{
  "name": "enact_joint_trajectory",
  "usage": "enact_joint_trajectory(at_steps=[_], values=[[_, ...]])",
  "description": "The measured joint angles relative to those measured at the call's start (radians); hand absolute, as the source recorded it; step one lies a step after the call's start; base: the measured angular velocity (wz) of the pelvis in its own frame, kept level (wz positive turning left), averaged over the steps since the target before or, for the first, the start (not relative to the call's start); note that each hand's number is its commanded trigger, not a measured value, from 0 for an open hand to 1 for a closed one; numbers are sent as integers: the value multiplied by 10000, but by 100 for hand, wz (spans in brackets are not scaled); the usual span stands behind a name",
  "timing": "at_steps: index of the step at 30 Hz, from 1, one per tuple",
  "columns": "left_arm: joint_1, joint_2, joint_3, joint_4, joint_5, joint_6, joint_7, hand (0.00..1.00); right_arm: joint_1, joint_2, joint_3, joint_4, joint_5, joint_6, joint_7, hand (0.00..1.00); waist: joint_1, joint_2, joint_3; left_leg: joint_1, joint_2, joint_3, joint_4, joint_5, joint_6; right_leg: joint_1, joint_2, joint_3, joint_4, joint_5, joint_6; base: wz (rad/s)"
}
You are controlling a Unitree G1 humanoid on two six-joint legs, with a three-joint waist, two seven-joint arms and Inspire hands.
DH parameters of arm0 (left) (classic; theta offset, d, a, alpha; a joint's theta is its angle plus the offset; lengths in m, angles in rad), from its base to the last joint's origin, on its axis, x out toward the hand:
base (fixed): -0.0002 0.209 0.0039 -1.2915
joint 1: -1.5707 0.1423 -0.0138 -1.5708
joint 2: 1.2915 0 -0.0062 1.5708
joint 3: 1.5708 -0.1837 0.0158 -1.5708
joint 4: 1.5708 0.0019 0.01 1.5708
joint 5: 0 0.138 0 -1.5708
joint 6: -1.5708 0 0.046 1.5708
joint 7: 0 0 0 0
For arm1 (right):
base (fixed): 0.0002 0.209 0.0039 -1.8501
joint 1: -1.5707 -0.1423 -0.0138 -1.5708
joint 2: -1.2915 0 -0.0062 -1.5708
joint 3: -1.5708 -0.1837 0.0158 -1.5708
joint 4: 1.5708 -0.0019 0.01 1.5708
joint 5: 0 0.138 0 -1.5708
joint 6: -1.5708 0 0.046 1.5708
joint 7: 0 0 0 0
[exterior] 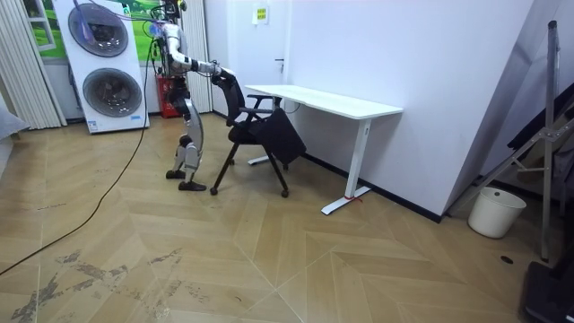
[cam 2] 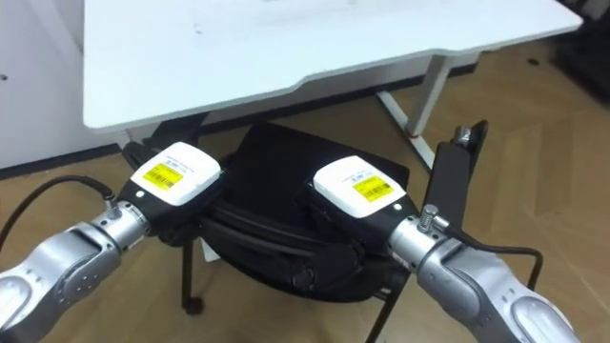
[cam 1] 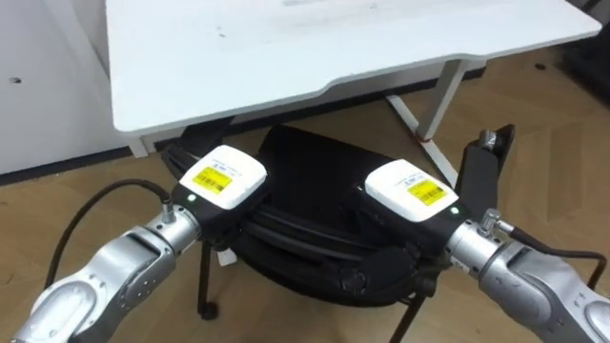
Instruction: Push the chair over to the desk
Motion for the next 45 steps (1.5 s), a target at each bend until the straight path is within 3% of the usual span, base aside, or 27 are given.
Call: enact_joint_trajectory(at_steps=[5,10,12,13,15,16,17,18,25,31,33,36,41,45], values=[[18,29,-2,3,14,-52,0,100,105,46,0,17,7,-67,4,100,-232,-11,13,-626,527,1234,1414,-17,-34,381,72,-313,4,-145,25,47],[149,22,-12,15,6,-46,-2,100,211,81,-5,23,51,-121,6,100,-234,71,44,-771,594,1329,2187,10,-83,796,48,-471,-46,-539,-14,26],[208,25,14,15,11,-10,-2,100,208,123,-16,-34,13,-85,47,100,-128,76,36,-1178,500,1424,2686,371,-541,798,-23,-269,-291,-531,-38,9],[234,23,13,14,8,-29,-1,100,214,105,-16,-48,8,-90,59,100,-104,78,26,-1271,473,1403,2715,320,-527,795,-32,-146,-319,-521,-27,14],[232,-54,45,13,5,-140,1,100,211,18,-48,-101,56,-161,69,100,-30,74,25,-1786,145,1273,1118,319,-392,726,-144,63,-339,-483,3,4],[232,-52,48,15,5,-171,2,100,212,-1,-51,-92,75,-177,69,100,-13,85,27,-1935,131,1276,730,641,-317,726,-151,132,-319,-490,31,-34],[336,-15,89,32,8,-241,3,100,289,33,-53,-58,0,-177,69,100,119,58,-38,-1934,110,1342,532,1159,-140,781,-154,386,-314,-468,134,-30],[379,-8,133,40,8,-316,3,100,351,89,-100,-98,-119,-187,46,100,82,83,-79,-1785,-7,1338,298,1244,-30,825,-199,427,-481,-400,246,-23],[498,-72,172,44,10,-412,2,100,367,85,-292,-157,-415,-435,122,100,69,147,-69,-1330,-360,1585,-346,1444,157,863,-505,722,-650,-298,474,-8],[567,-286,179,45,2,-301,-40,100,374,120,-561,-155,-559,-468,249,100,-16,127,-38,-1230,-707,1920,-377,1439,424,245,-1021,1118,600,-535,866,-15],[582,-331,179,44,-3,-282,-45,100,363,111,-584,-137,-559,-423,260,100,55,91,-22,-1176,-726,2294,-391,1336,604,46,-1144,1250,948,-604,972,-34],[581,-333,244,44,-2,-377,-51,100,377,118,-613,-136,-572,-419,252,100,137,82,-18,-1196,-735,2495,-328,1266,712,62,-1141,1273,629,-595,990,-23],[561,-312,396,12,14,-612,-52,100,571,132,-662,-131,-562,-516,13,100,300,161,-2,-1297,-515,2517,-377,1255,735,354,-770,1288,-431,-51,1014,-8],[558,-238,457,-74,16,-643,-53,100,580,143,-661,-175,-558,-581,15,100,301,167,-14,-1322,-503,2456,-518,1290,787,569,-694,1209,-932,191,1078,4]])
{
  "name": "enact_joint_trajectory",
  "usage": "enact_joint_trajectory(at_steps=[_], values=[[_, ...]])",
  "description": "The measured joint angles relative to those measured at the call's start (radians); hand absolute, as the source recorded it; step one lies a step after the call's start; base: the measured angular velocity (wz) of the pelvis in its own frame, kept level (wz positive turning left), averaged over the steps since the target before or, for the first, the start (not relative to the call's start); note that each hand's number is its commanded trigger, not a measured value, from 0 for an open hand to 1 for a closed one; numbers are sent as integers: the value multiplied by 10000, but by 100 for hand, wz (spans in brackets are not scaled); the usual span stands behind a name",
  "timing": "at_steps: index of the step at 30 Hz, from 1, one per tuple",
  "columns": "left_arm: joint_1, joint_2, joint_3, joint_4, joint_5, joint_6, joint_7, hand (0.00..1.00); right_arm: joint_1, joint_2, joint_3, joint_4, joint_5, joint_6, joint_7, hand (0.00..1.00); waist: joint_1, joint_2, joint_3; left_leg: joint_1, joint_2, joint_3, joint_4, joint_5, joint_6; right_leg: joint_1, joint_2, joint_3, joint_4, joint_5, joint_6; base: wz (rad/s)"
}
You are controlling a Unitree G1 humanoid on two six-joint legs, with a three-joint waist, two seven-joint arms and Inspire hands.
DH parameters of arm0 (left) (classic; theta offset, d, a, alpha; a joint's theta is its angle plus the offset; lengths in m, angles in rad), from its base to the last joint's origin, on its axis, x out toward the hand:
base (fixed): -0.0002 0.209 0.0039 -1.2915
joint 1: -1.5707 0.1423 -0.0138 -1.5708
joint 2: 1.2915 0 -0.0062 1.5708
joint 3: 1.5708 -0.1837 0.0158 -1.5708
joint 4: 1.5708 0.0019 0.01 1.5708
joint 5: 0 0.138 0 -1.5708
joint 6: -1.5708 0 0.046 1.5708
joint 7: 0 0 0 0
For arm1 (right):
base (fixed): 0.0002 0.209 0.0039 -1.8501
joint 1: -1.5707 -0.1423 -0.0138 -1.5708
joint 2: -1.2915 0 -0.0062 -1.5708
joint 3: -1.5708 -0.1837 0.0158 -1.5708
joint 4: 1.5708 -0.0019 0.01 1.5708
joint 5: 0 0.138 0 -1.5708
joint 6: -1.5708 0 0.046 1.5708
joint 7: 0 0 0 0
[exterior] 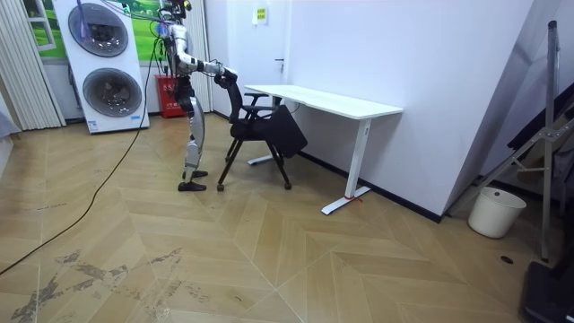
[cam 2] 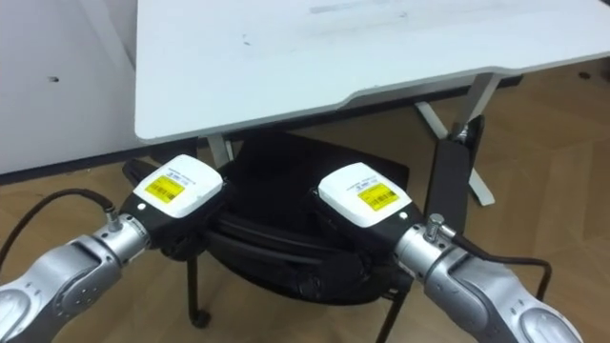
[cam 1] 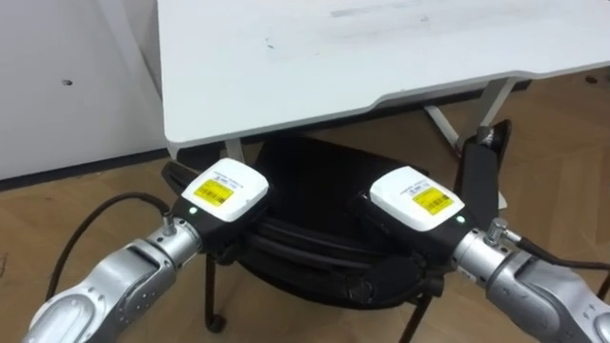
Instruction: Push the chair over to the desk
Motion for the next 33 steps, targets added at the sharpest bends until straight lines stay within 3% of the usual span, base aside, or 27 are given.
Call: enact_joint_trajectory(at_steps=[12,21,31,32,33], values=[[46,53,6,-10,56,-41,-19,100,96,163,2,-106,-7,-1,261,100,3,94,-23,497,-48,8,-507,30,32,761,120,31,-1190,409,108,0],[49,68,6,-10,59,-37,-19,100,97,187,1,-226,-9,17,378,100,-25,205,-29,635,-66,39,-631,38,21,883,118,41,-1355,412,112,0],[93,62,6,-11,59,-24,-21,100,96,207,-2,-313,-10,76,585,100,-18,177,-43,794,-127,18,-941,164,-16,987,89,12,-1384,412,111,0],[92,62,6,-11,59,-24,-21,100,96,209,-2,-312,-9,77,591,87,-29,169,-49,801,-129,19,-934,164,-16,998,85,24,-1399,412,111,0],[92,62,6,-11,59,-24,-20,93,97,211,-2,-312,-10,82,592,73,-36,162,-53,803,-140,20,-928,164,-15,1020,75,24,-1440,412,112,0]])
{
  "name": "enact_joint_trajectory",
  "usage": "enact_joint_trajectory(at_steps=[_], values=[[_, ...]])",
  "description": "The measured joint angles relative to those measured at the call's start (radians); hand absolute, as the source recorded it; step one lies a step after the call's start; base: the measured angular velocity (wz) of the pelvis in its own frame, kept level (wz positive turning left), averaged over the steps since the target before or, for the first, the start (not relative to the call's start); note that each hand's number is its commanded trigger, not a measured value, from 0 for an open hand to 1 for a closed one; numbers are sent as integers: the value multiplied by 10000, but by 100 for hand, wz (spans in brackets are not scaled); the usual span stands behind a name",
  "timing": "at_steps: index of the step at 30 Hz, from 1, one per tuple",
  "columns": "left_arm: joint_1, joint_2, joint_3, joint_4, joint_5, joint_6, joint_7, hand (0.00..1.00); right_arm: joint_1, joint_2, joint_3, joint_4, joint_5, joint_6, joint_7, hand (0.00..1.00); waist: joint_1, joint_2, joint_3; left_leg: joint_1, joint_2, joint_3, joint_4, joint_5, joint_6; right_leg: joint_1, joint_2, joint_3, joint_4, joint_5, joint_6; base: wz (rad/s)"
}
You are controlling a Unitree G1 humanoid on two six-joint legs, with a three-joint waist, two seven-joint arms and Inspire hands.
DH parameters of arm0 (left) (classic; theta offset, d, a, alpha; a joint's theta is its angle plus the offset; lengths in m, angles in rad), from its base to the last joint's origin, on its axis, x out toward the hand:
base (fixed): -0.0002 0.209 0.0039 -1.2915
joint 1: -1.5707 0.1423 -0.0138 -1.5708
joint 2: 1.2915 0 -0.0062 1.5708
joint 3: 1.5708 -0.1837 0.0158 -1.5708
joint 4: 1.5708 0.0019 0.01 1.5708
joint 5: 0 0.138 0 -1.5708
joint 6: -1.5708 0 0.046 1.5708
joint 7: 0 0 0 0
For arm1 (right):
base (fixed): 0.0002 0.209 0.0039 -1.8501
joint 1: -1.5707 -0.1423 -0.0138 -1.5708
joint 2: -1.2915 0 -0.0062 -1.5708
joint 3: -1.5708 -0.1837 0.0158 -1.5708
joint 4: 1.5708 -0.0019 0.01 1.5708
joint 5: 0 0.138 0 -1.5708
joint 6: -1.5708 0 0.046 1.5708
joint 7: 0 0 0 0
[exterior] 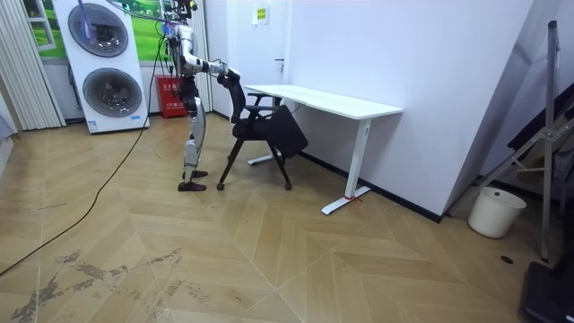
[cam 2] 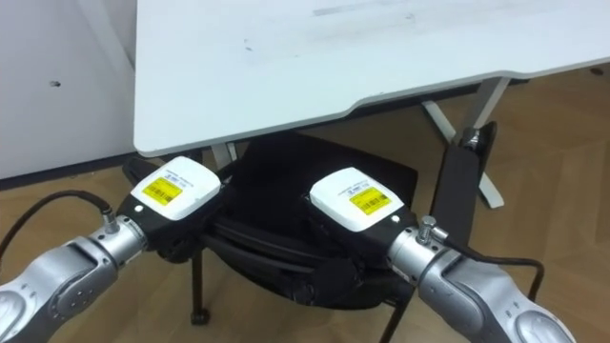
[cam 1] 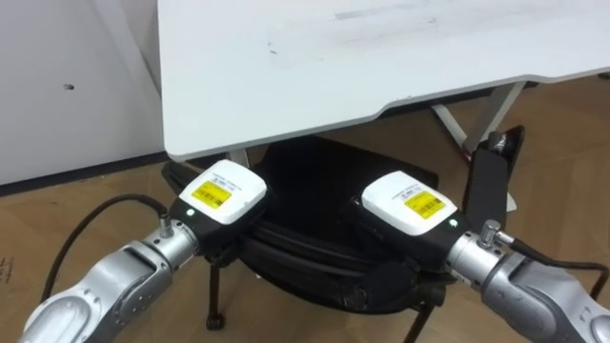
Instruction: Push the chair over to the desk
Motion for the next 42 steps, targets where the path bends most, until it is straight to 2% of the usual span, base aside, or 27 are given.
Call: enact_joint_trajectory(at_steps=[1,2,3,4,5,9,13,15,21,31,34,37,39,42], values=[[0,0,0,0,0,0,0,78,0,2,0,0,0,3,0,68,-3,-3,-2,-1,-7,1,1,1,1,15,-4,2,-40,1,-1,0],[0,-1,0,1,0,2,0,56,0,2,0,0,0,10,0,51,-6,-4,-2,-3,-20,1,1,6,11,31,-13,2,-66,3,-2,0],[1,-2,0,1,0,9,-1,24,0,3,-1,0,1,34,-1,18,-12,-7,-3,-3,-25,0,0,8,14,32,-17,2,-66,3,-2,0],[1,-3,0,1,0,12,-3,14,0,9,-1,0,6,63,-1,5,-15,-10,-3,-3,-27,0,0,8,14,32,-19,1,-66,3,-1,0],[1,-15,0,0,0,41,-17,0,3,39,-16,-1,38,119,-1,0,-32,-13,-5,-2,-29,1,-2,9,15,31,-21,1,-66,7,6,0],[43,-108,64,-273,-23,264,-267,0,281,436,-451,-298,55,455,-123,0,-29,-12,-6,-2,-29,2,-31,14,25,23,-19,-1,-61,26,9,0],[166,-100,421,-902,-223,242,-393,0,321,529,-690,-359,55,572,-206,0,4,12,-21,8,-35,3,-37,18,31,23,-23,5,-61,28,11,0],[166,-147,470,-1015,-232,354,-393,0,320,590,-688,-359,55,725,-214,0,4,15,-22,89,-48,3,-81,35,40,34,-34,8,-64,27,12,0],[171,-271,510,-1128,-231,635,-393,0,320,642,-688,-359,126,780,-242,0,-8,22,-28,259,-71,33,-369,112,30,112,-44,5,-75,43,37,-2],[430,-326,770,-1574,-230,785,-413,0,318,667,-691,-390,142,835,-296,0,-3,55,-48,318,-76,41,-374,145,30,145,-50,4,-75,44,35,0],[506,-499,947,-1552,-230,775,-411,0,320,868,-719,-387,146,739,-372,0,-3,55,-48,319,-76,41,-370,150,22,188,-47,-5,-103,45,35,0],[683,-888,1321,-1546,-227,751,-407,0,505,943,-832,-383,142,653,-629,0,17,53,-47,314,-76,24,-373,152,19,192,-40,-53,-207,68,22,2],[805,-1151,1671,-1544,-229,664,-398,0,708,1092,-1026,-149,136,479,-936,0,32,47,-43,309,-75,26,-402,153,17,180,-32,-44,-233,81,16,0],[926,-1342,2091,-1544,-329,446,-381,0,774,1199,-1150,64,137,255,-1294,0,20,41,-41,267,-78,48,-424,156,12,170,-32,-16,-226,81,16,0]])
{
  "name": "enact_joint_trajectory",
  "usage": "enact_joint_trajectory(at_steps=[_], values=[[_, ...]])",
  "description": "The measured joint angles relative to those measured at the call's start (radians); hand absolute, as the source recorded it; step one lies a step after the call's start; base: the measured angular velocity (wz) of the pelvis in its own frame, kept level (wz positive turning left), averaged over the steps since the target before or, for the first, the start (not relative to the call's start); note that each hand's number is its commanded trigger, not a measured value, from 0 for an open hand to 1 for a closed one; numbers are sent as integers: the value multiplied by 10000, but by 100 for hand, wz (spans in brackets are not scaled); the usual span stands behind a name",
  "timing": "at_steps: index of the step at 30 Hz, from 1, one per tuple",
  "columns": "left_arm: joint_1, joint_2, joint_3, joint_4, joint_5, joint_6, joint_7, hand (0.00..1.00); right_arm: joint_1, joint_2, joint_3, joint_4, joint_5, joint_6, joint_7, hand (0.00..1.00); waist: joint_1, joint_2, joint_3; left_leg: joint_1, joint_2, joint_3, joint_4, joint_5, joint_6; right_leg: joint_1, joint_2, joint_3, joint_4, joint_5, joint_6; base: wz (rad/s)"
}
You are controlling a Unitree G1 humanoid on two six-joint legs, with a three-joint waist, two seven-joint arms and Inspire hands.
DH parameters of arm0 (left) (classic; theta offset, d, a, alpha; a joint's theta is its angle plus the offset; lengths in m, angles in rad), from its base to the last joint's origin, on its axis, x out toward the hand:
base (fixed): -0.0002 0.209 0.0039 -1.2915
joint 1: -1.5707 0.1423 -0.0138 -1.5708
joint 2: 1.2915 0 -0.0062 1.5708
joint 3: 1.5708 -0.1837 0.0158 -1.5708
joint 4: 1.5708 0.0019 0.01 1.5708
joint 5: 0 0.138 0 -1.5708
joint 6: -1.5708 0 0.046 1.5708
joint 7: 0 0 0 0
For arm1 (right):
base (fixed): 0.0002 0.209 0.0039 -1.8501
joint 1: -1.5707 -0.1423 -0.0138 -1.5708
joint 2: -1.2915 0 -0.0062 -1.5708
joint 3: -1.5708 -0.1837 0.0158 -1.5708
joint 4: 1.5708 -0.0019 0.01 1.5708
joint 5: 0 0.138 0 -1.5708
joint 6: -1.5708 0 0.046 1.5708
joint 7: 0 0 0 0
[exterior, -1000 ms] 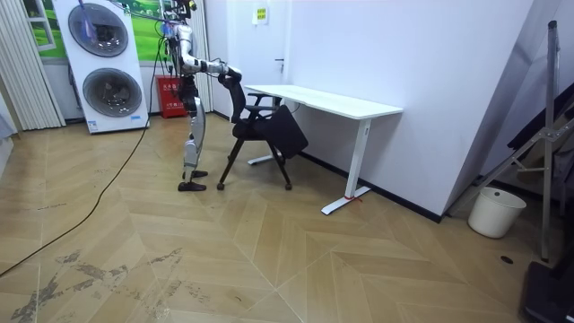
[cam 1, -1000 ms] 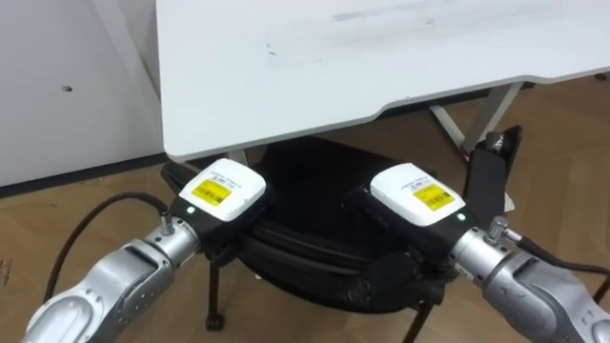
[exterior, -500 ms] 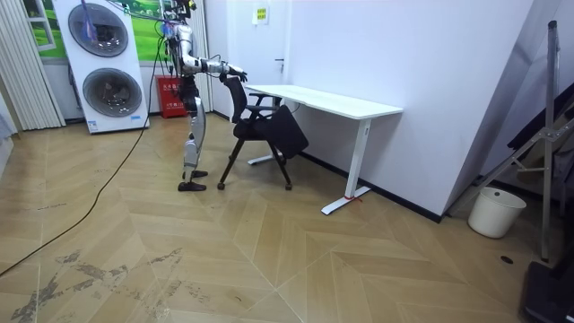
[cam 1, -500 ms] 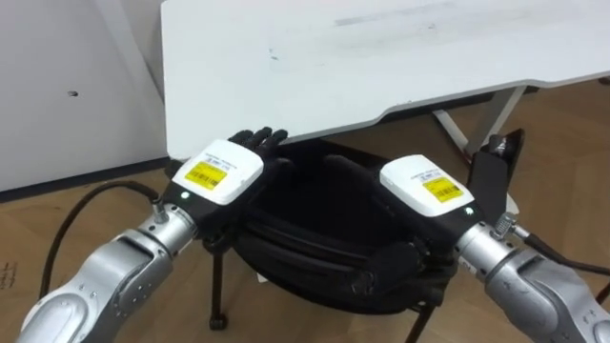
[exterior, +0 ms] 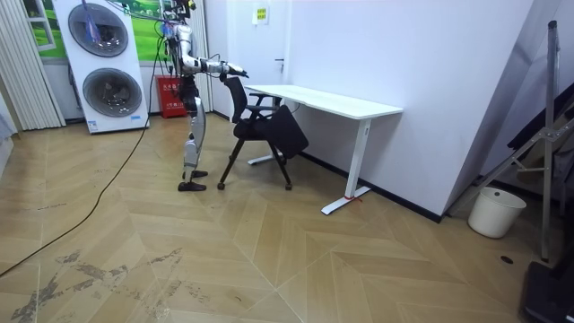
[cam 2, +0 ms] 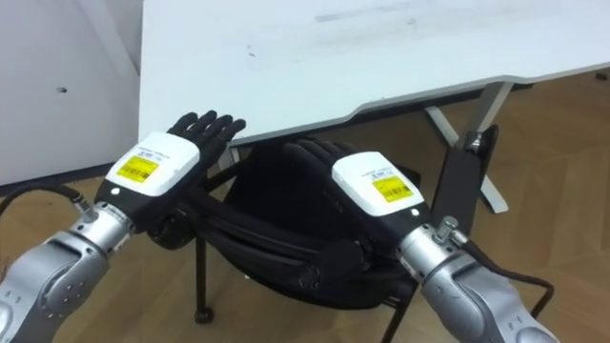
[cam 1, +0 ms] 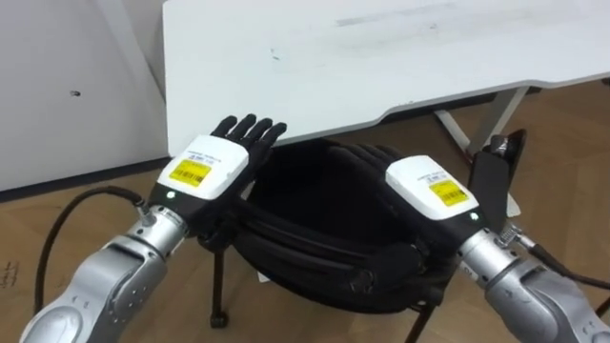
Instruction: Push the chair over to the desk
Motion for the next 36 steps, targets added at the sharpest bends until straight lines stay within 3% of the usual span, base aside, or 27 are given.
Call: enact_joint_trajectory(at_steps=[4,6,10,11,13,15,16,20,24,27,32,36], values=[[217,-355,555,-8,-431,-304,137,0,372,157,-423,-2,-17,-441,-696,0,40,-29,-5,23,-7,4,-24,0,0,-4,14,167,-23,11,15,0],[726,-548,1209,-107,-1210,-605,231,0,534,678,-1482,0,-8,-578,-1852,0,26,-40,-9,61,0,83,-70,0,0,-5,22,266,-30,15,21,-10],[1212,-755,1797,-350,-1987,-769,741,0,519,1391,-3401,31,633,-399,-4030,0,29,-62,-23,125,11,55,-68,-1,-2,1,29,214,-24,15,21,0],[1441,-815,2200,-705,-2138,-848,1039,0,537,1482,-3705,72,995,-403,-4631,0,29,-66,-24,181,20,90,-127,0,-6,19,36,216,-19,15,21,-10],[1621,-1276,2828,-1165,-2635,-1014,2160,0,637,1717,-3958,320,1253,-474,-5467,0,-9,-86,-56,341,16,121,-257,29,-43,98,43,229,-17,15,21,-9],[1773,-1852,3370,-1655,-3239,-1199,3627,0,1056,1943,-4078,855,1307,-503,-6197,0,-175,-70,-217,543,18,96,-438,28,-51,292,56,141,-6,15,22,0],[1837,-1933,3434,-1688,-3364,-1214,3924,0,1122,2009,-4130,949,1328,-498,-6335,0,-218,-49,-228,597,14,97,-478,29,-53,355,56,126,2,15,22,0],[2209,-2364,3646,-1414,-4190,-1015,5024,0,1327,2460,-4363,1615,2316,-307,-7427,0,-261,45,-215,861,11,231,-635,53,-83,501,60,133,-21,12,26,-12],[2700,-2802,4001,-1226,-4890,-736,5897,0,1609,2654,-4406,1651,3169,-117,-8018,0,-241,89,-158,902,35,374,-733,73,-116,393,80,181,-33,12,26,-12],[2764,-2896,4048,-624,-5009,-531,6315,0,1671,2915,-4461,2027,3586,-17,-8378,0,-223,86,-148,911,36,371,-745,72,-115,373,75,164,-26,12,25,0],[2965,-2899,4035,16,-5235,95,6402,0,1664,2928,-4461,3071,4830,523,-8843,0,-233,123,-133,849,26,354,-736,72,-115,307,68,127,-32,12,25,0],[2989,-2895,3719,1122,-5578,295,7020,0,1649,2920,-4423,4156,6258,747,-9272,0,-230,119,-110,890,21,333,-806,72,-115,308,78,146,-26,12,25,1]])
